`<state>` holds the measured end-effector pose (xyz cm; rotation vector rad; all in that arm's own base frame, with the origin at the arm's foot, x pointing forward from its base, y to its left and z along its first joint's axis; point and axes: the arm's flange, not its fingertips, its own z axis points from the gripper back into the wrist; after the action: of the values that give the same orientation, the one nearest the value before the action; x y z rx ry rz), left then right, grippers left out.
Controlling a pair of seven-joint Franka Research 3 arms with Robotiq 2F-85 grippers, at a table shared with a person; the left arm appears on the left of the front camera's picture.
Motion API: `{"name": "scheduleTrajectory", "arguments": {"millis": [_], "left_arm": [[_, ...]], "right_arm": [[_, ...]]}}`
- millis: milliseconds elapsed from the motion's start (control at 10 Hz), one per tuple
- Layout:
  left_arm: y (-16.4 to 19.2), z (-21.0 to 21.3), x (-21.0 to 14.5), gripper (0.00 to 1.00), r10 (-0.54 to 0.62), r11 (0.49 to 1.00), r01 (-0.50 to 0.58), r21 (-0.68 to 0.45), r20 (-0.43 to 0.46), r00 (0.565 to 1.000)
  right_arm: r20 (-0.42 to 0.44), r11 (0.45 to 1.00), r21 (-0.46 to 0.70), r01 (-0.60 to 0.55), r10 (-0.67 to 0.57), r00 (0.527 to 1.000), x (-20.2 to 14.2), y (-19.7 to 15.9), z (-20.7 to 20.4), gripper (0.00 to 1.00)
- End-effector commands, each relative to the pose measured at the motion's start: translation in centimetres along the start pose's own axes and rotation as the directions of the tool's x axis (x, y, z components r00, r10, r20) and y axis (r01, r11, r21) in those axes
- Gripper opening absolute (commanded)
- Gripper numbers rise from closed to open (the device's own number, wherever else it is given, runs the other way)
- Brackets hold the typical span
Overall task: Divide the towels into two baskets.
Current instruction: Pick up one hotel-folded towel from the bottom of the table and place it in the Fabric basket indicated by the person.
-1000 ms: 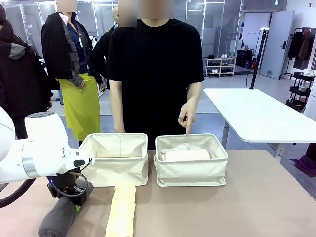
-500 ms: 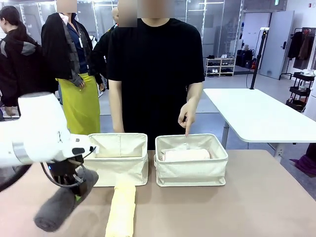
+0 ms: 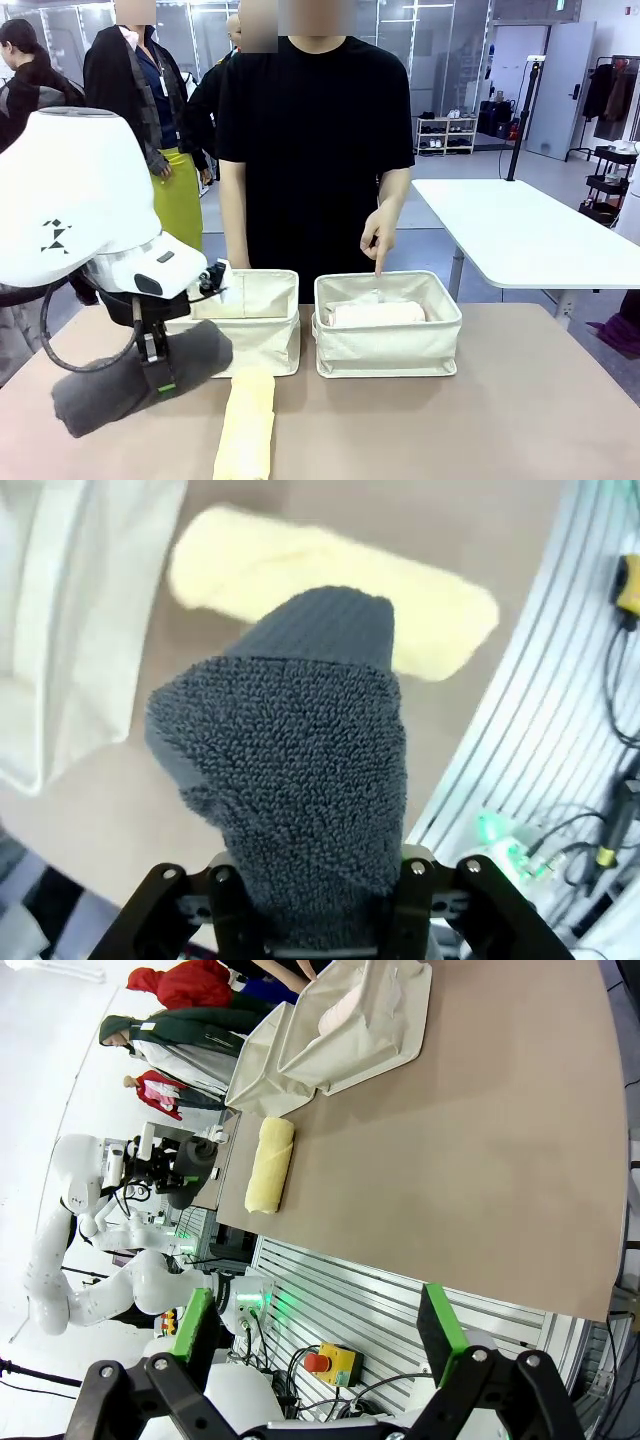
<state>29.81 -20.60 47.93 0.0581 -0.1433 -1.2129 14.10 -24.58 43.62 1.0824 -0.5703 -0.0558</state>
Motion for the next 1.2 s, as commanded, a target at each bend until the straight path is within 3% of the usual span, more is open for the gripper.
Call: {"name": "scheduleTrajectory", "arguments": {"millis": [0, 100, 600, 800, 900, 1100], "left_arm": [[-0.6, -0.4, -0.7, 0.34, 0.04, 0.999, -0.04, -0.004, 0.071, 0.997], [0.0, 0.0, 0.0, 0.34, 0.0, 1.0, 0.0, 0.0, 0.0, 1.0], [0.0, -0.5, -0.3, 0.37, -0.009, 1.0, 0.009, -0.014, 0.01, 1.0], [1.4, 0.8, 5.8, 0.37, -0.264, 0.953, 0.266, 0.148, -0.03, 0.964], [2.1, 1.3, 8.4, 0.37, -0.316, 0.935, 0.317, 0.158, -0.034, 0.948], [3.1, 2.5, 13.3, 0.37, -0.489, 0.862, 0.487, 0.142, -0.022, 0.872]], "right_arm": [[0.014, 1.0, 0.0, -0.017, 0.017, 1.0, -0.4, 0.2, 0.1, 1.0], [0.014, 1.0, 0.0, -0.017, 0.017, 1.0, -0.4, 0.2, 0.1, 1.0], [0.014, 1.0, 0.0, -0.017, 0.017, 1.0, -0.4, 0.2, 0.1, 1.0], [0.014, 1.0, 0.0, -0.017, 0.017, 1.0, -0.4, 0.2, 0.1, 1.0], [0.014, 1.0, 0.0, -0.017, 0.017, 1.0, -0.4, 0.2, 0.1, 1.0], [0.014, 1.0, 0.0, -0.017, 0.017, 1.0, -0.4, 0.2, 0.1, 1.0]]}}
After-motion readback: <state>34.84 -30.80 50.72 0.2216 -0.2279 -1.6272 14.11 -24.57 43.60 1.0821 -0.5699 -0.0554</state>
